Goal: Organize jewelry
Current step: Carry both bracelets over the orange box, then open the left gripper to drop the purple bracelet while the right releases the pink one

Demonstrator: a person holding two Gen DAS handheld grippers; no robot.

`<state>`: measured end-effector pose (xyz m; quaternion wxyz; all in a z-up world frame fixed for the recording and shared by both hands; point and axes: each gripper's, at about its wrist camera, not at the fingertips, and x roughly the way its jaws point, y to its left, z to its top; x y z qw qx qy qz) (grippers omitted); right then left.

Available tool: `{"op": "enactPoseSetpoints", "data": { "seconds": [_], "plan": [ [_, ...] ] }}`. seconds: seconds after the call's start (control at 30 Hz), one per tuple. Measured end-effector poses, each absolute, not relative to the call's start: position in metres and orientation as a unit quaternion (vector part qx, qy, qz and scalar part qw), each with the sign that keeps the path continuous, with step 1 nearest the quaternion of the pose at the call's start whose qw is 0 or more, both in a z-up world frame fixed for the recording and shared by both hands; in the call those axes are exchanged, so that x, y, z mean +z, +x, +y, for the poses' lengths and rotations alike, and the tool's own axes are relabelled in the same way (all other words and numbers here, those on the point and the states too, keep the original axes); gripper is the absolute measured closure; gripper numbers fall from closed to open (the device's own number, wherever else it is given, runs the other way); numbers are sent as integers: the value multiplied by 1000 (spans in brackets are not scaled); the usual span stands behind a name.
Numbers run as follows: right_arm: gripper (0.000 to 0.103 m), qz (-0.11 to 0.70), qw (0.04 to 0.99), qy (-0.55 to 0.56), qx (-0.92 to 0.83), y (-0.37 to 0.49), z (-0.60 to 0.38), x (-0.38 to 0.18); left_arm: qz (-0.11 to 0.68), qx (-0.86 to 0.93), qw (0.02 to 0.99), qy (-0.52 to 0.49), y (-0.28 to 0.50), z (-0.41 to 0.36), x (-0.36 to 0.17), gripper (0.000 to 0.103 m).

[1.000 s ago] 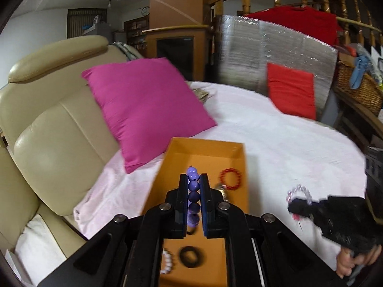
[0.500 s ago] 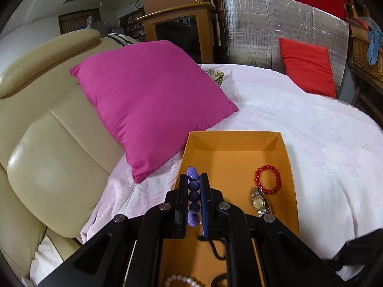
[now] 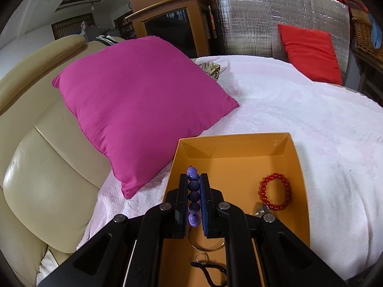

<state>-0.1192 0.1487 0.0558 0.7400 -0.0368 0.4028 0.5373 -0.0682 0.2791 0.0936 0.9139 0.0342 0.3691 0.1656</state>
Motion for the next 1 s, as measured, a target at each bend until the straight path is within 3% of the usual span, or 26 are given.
{"op": "enactPoseSetpoints", "data": {
  "seconds": [1.0],
  "plan": [
    [94, 414, 740, -57, 528, -107, 172, 31, 425, 183, 883, 84, -2, 281, 37, 94]
  ]
}}
